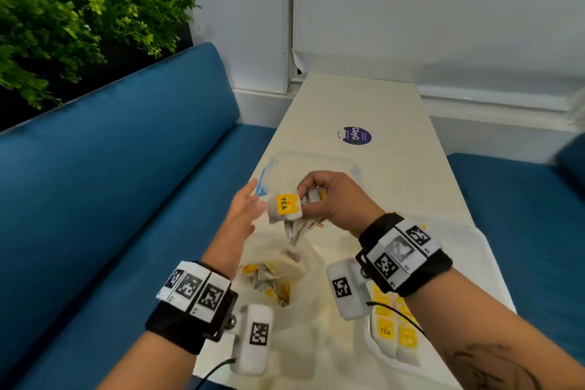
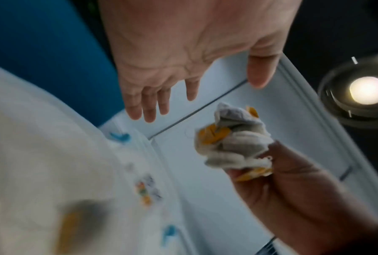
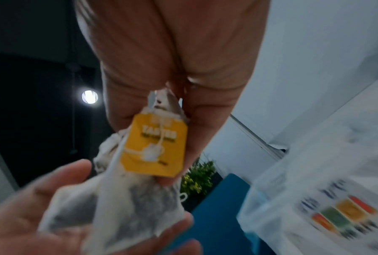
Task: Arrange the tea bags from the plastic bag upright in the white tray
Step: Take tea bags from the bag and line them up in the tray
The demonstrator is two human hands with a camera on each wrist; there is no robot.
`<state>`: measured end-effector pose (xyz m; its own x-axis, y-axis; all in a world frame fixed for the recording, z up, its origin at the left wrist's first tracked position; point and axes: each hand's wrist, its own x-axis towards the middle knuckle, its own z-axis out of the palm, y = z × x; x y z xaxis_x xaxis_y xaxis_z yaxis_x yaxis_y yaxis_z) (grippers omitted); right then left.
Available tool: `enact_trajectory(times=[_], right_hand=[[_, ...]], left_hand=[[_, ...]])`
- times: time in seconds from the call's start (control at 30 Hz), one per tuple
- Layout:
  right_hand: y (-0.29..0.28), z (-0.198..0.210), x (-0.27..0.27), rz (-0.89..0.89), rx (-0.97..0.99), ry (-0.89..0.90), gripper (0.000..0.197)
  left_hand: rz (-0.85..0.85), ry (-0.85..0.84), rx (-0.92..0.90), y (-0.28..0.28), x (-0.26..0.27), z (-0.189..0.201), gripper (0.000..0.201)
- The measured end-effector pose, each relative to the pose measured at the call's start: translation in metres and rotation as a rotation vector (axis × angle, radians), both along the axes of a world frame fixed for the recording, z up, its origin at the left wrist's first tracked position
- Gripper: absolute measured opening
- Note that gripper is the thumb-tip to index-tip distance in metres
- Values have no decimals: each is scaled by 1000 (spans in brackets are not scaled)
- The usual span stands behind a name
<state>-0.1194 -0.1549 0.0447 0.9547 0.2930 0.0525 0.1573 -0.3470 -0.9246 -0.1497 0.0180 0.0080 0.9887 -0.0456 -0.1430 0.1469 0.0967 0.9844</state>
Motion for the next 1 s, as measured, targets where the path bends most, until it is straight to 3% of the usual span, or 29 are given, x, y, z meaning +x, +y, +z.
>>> enact_trajectory(times=[0.07, 0.2, 0.27, 0.33, 0.47, 0.57, 0.67, 0.77, 0.87, 1.0], right_hand=[[-9, 22, -3, -21, 85, -14, 29], [-32, 48, -15, -26, 181, -18, 27], [-45, 46, -21, -72, 130, -43, 26], [-56, 34, -27, -139, -28, -112, 23], [-83, 4, -42, -227, -383, -255, 14], [-96, -13, -52, -230, -456, -187, 24], [-114, -16, -61, -230, -205, -39, 47], [-138, -15, -66, -227, -35, 24, 68], [-158, -19, -65, -314, 101, 27, 69], [-175, -25, -64, -425, 256, 74, 55]], left_hand=[[0, 111, -219, -18, 3, 10, 43], [-183, 305, -573, -63, 4, 4, 83], [-290, 354, -778, -88, -1, 0, 97], [-281, 361, -888, -105, -2, -1, 91], [-241, 377, -847, -138, 2, -3, 71], [-239, 448, -729, -165, -1, -7, 35], [-239, 508, -723, -189, -5, -11, 17], [-283, 582, -770, -202, -5, -17, 14], [-301, 645, -887, -210, -3, -19, 19], [-349, 717, -863, -211, 1, -22, 23]])
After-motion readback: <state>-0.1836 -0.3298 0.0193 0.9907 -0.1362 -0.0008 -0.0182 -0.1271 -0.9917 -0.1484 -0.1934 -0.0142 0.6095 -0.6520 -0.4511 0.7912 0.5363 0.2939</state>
